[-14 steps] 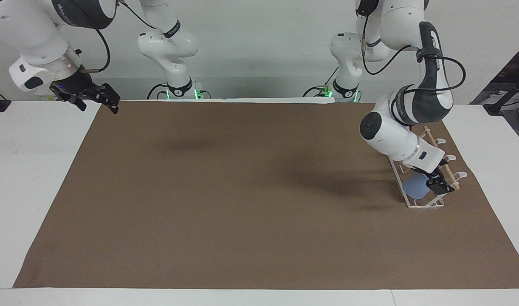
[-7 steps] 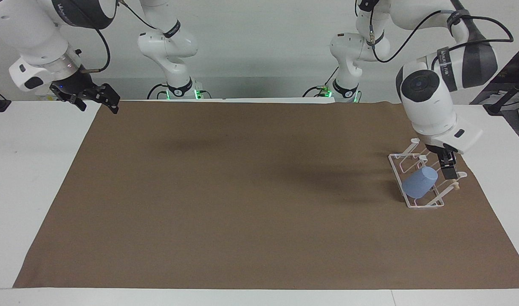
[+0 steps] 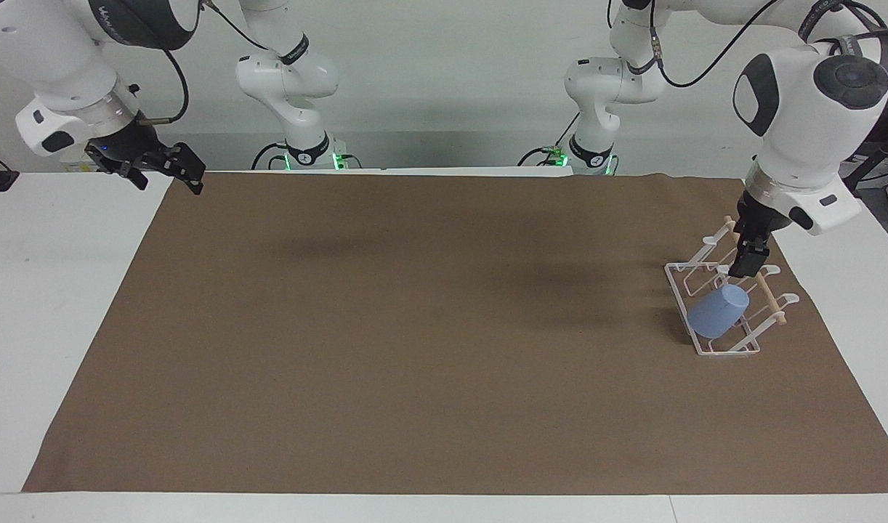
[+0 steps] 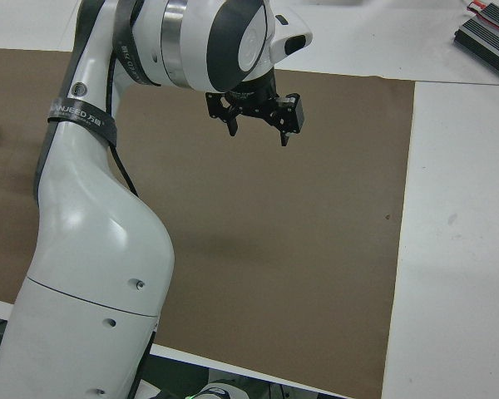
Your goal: Hang cup on cup holder
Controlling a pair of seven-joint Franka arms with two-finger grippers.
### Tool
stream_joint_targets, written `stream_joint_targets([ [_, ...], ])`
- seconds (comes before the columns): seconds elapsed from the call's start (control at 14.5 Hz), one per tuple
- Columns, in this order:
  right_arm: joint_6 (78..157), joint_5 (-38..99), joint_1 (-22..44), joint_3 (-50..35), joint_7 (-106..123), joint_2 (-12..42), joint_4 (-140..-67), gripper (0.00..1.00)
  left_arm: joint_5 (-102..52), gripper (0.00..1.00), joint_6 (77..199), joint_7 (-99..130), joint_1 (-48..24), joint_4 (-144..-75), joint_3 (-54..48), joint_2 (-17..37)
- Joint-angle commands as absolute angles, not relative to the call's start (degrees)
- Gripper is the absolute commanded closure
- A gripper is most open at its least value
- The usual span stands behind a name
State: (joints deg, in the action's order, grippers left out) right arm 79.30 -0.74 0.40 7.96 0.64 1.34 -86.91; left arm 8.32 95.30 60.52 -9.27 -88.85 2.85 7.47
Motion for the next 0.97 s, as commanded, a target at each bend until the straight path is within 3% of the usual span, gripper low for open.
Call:
stream_joint_targets([
  [0.0, 79.2, 0.1, 0.1, 7.8, 1.8, 0.4, -88.0, 0.01, 3.8, 0.00, 93.1, 46.8, -7.8, -89.4, 2.5, 6.7],
  [0.62, 79.3, 0.1, 0.1, 7.9, 1.8, 0.4, -88.0, 0.01, 1.9, 0.00, 88.9, -0.2, -7.6, -89.0, 3.8, 5.3],
  [0.9, 79.3, 0.1, 0.0, 7.8, 1.8, 0.4, -88.1, 0.01, 0.9, 0.00, 89.9, -3.2, -6.6, -88.9, 3.6, 3.1],
])
